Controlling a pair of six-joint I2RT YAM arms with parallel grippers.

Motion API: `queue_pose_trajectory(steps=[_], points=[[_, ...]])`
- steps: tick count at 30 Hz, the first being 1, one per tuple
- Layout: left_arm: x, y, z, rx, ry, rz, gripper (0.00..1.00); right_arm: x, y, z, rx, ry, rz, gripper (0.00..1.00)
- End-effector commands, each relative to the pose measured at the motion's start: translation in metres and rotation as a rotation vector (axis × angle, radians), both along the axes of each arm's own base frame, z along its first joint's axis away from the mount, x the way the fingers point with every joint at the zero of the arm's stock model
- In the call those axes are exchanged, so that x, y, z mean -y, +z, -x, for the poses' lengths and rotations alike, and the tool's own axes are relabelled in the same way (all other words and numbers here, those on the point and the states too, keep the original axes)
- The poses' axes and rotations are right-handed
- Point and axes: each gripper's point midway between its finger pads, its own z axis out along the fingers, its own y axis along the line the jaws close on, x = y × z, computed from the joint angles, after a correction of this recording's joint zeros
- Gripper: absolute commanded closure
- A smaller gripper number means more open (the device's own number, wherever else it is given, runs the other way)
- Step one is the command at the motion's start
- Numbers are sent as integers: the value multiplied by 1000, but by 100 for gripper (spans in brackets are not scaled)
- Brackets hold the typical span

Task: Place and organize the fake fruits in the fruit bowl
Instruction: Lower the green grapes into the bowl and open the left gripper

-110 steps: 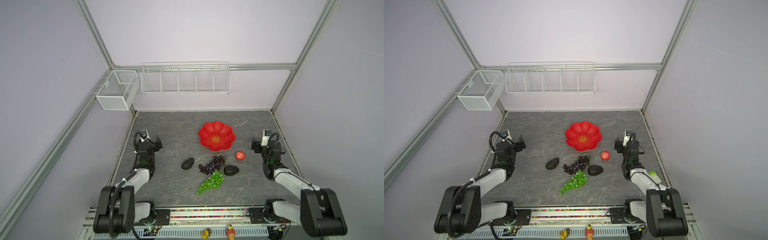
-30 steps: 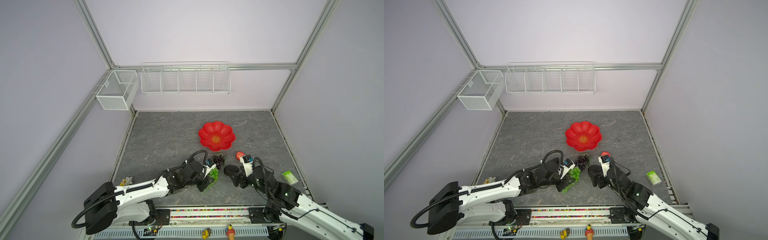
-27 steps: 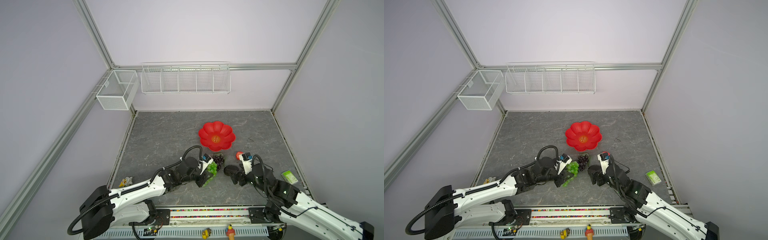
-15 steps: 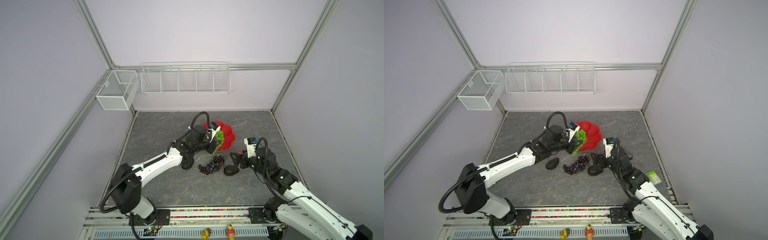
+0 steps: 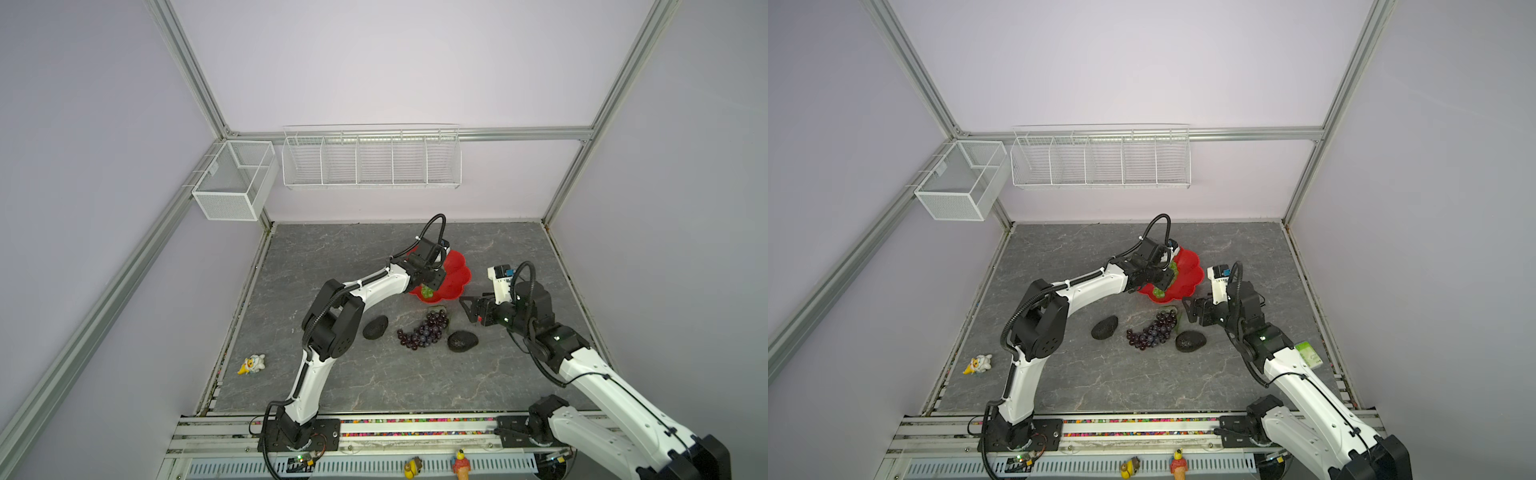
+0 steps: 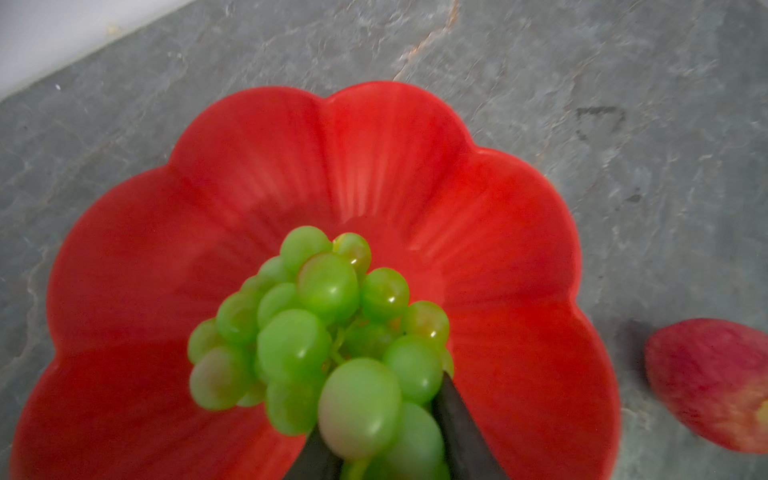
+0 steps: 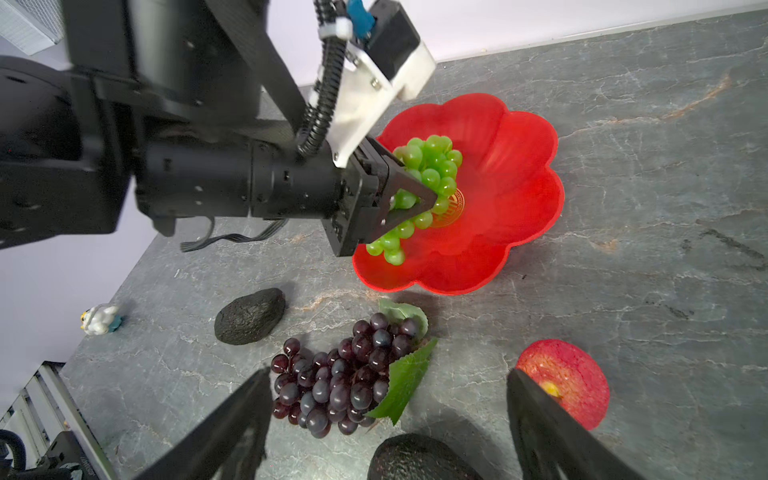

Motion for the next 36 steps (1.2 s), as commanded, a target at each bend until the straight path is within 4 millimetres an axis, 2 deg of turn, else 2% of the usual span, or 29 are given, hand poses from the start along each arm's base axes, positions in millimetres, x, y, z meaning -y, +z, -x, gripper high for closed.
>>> queue_pose_trajectory(steps=[1, 7, 16, 20, 27, 33, 36], points=[[-3, 7, -21, 11, 36, 49, 69, -4, 0, -2, 15, 28, -12, 11], [-2, -1, -26, -33, 0, 138, 63, -3, -2, -2, 6, 18, -20, 11], [6, -5, -27, -68, -25, 180, 44, 0, 0, 4, 5, 16, -19, 11], [4, 2, -28, -56, -18, 189, 39, 2, 0, 7, 6, 11, -21, 11], [-5, 32, -29, 15, -3, 196, 36, 2, 1, 9, 9, 13, -29, 11], [-32, 49, -37, 69, 113, 112, 36, 1, 3, 10, 8, 18, -47, 11], [-41, 52, -33, 71, 124, 76, 35, 1, 4, 11, 8, 19, -52, 11]])
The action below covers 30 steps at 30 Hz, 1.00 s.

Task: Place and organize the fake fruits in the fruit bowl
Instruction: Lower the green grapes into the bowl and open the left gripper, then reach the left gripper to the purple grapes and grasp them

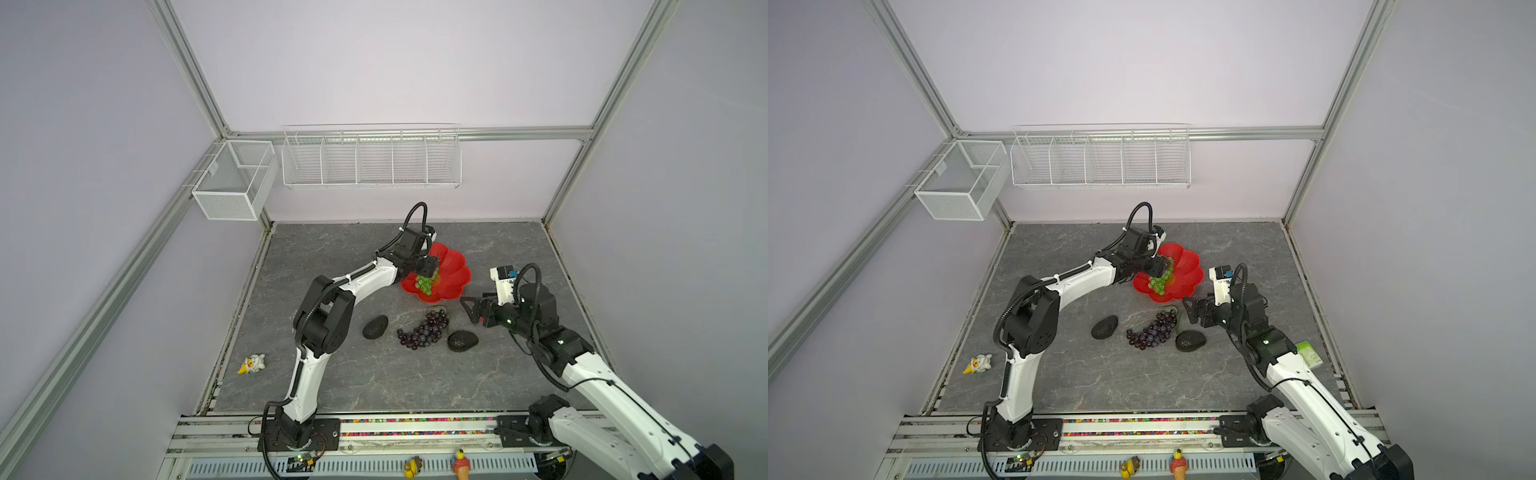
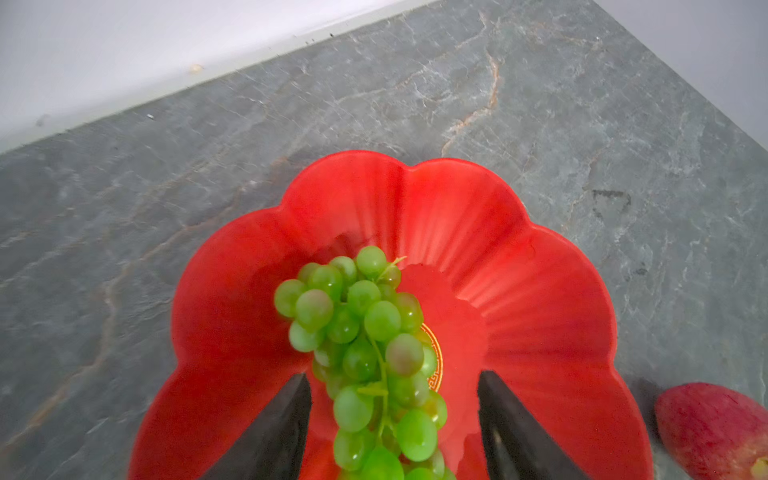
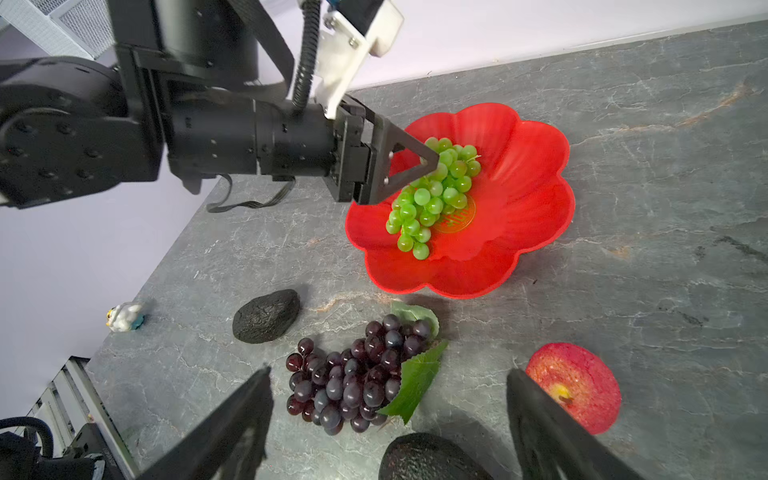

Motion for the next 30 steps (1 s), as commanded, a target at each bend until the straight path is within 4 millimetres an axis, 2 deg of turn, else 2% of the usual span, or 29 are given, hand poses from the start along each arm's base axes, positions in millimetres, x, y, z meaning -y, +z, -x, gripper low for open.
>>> queue_pose_trajectory(steps=[1, 4, 7, 9, 12, 14, 16, 19, 22, 30], points=[[-20, 13, 3, 14, 43, -58, 36, 0, -3, 5, -11, 8, -18, 11], [-22, 19, 28, -38, -34, -54, 36, 0, -4, 8, -18, 15, -19, 11], [-25, 20, 74, -45, -184, -34, 37, -2, -9, 16, -31, 42, -27, 11], [-36, 10, 108, -28, -272, -69, 37, -6, -17, 24, -50, 78, -38, 11], [-57, -9, 142, -48, -295, -109, 36, -12, -32, 35, -91, 127, -49, 11], [-64, -17, 161, -86, -304, -83, 36, -14, -40, 40, -112, 149, -53, 11], [-62, -24, 181, -100, -331, -68, 36, -16, -44, 44, -124, 166, -57, 11], [-49, -32, 207, -89, -393, -72, 35, -19, -47, 50, -124, 190, -63, 11], [-38, -44, 216, -98, -410, -77, 35, -18, -48, 52, -118, 178, -69, 11], [-24, -58, 208, -104, -414, -77, 33, -19, -44, 53, -111, 169, -80, 11]])
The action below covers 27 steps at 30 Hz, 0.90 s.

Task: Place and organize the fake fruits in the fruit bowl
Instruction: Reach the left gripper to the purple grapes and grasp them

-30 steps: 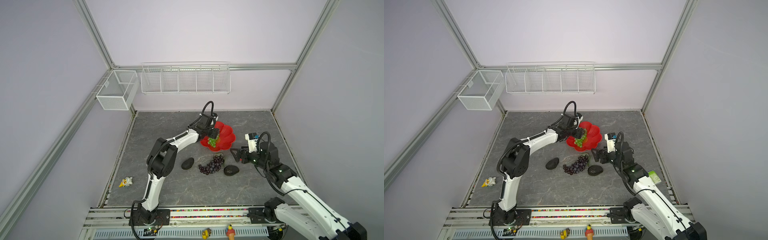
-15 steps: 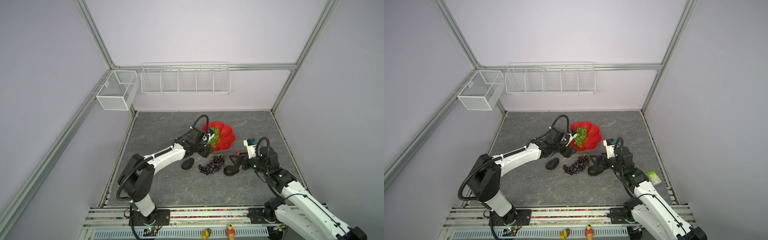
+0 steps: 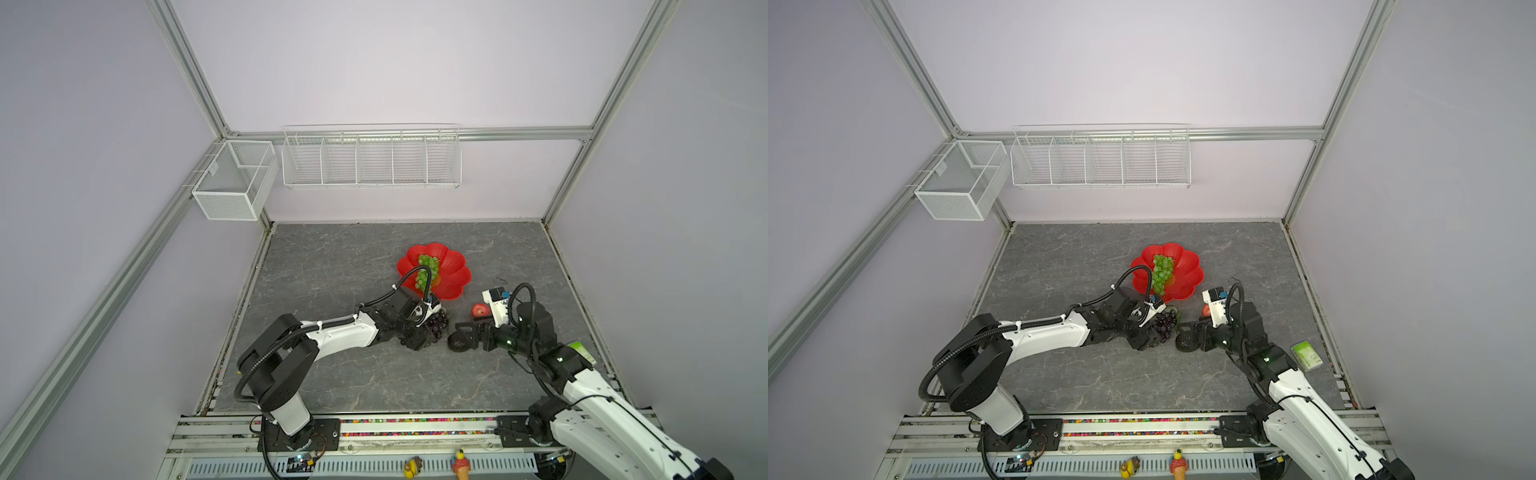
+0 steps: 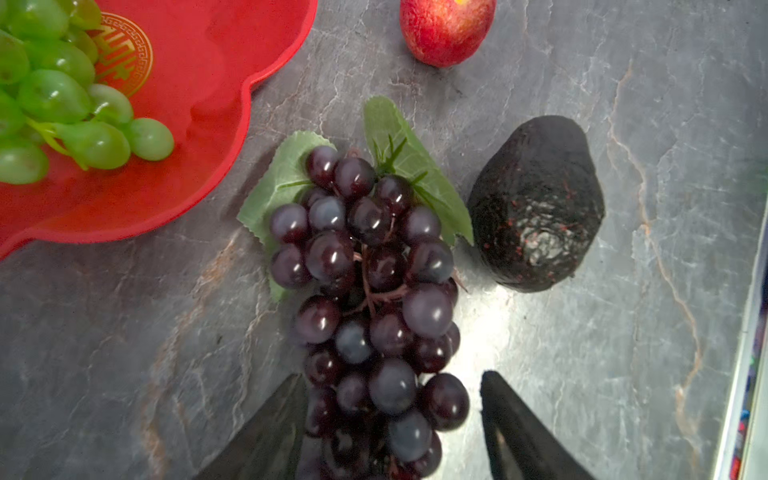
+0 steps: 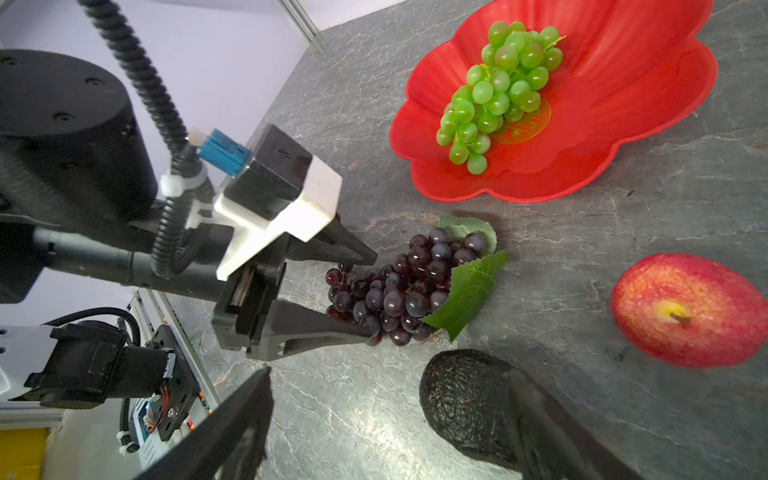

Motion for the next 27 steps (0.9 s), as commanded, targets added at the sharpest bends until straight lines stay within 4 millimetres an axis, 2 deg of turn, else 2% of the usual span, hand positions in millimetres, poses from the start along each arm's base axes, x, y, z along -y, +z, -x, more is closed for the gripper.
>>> queue_pose_trajectory(steps=[1, 8, 14, 20, 22, 27], points=[[13, 2, -11, 15, 4, 21, 33, -2, 1, 2, 8, 2, -15, 11], [22, -10, -22, 17, 32, 20, 32, -4, 4, 0, 14, 9, -12, 11], [29, -28, -18, -43, 5, 2, 32, -5, 3, 0, 12, 10, -11, 11], [29, -39, -18, -55, 11, -17, 32, -5, 4, 0, 14, 12, -10, 11], [27, -40, -19, -54, 19, -22, 35, -5, 4, 0, 15, 13, -9, 11], [22, -35, -17, -36, 27, 6, 51, -6, 3, 0, 12, 17, -8, 11]])
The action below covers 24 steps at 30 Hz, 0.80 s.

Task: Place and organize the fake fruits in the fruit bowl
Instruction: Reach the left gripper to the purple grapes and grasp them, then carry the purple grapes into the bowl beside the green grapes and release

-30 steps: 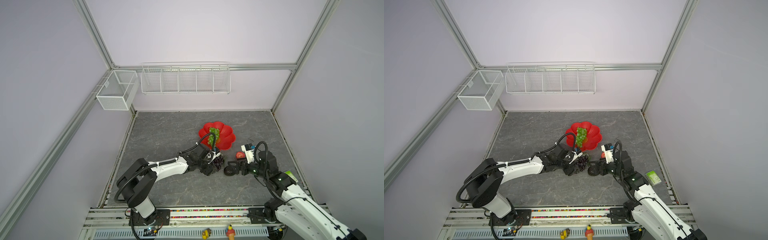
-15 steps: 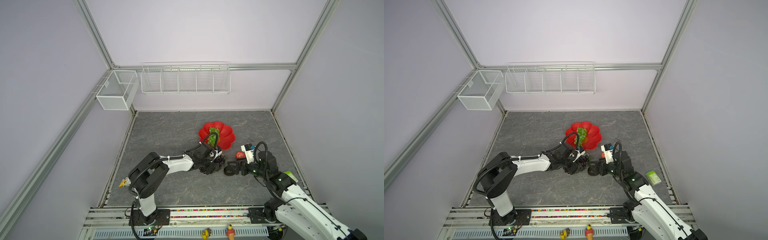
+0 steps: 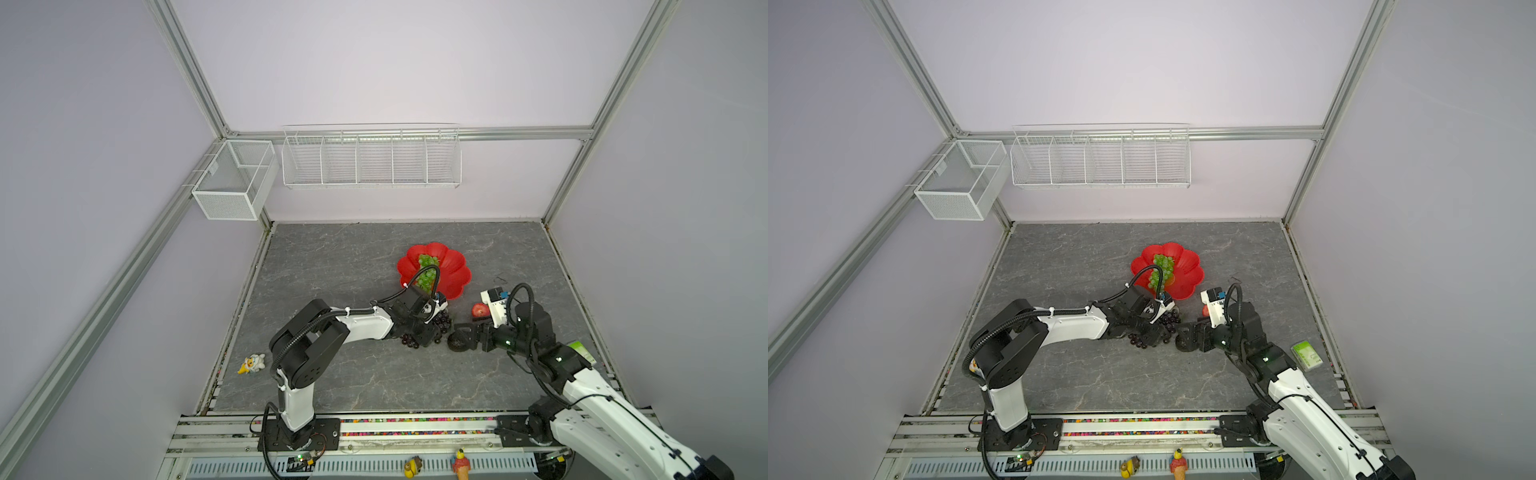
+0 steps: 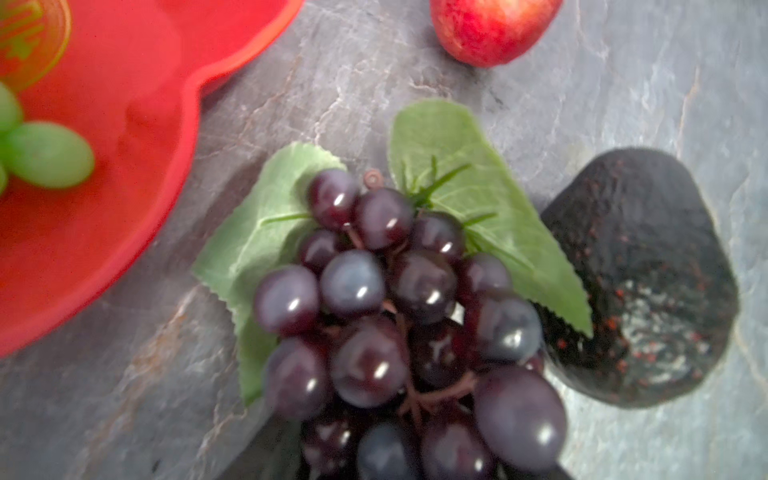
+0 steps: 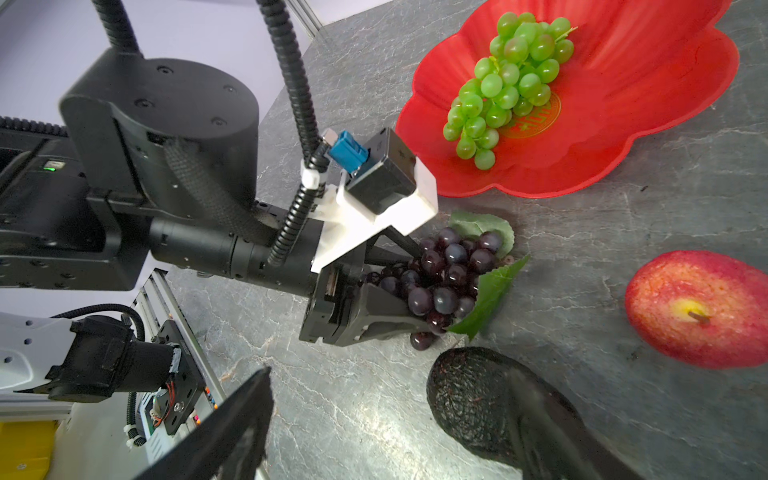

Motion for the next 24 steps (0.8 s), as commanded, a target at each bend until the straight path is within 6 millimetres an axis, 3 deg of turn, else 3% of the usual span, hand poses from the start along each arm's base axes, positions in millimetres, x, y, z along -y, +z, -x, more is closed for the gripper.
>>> queue_pose_trajectory(steps=[1, 11, 20, 24], points=[[-6, 2, 4, 14, -1, 19, 52, -3, 5, -3, 24, 4, -9, 11], [-4, 44, 16, 29, -50, 159, 65, -7, 7, -5, 23, 11, -17, 11], [-16, 71, 6, 13, -13, 227, 72, -12, 8, -7, 28, 21, -26, 11], [-15, 94, 2, 24, -8, 270, 72, -14, 14, -8, 41, 28, -33, 11]])
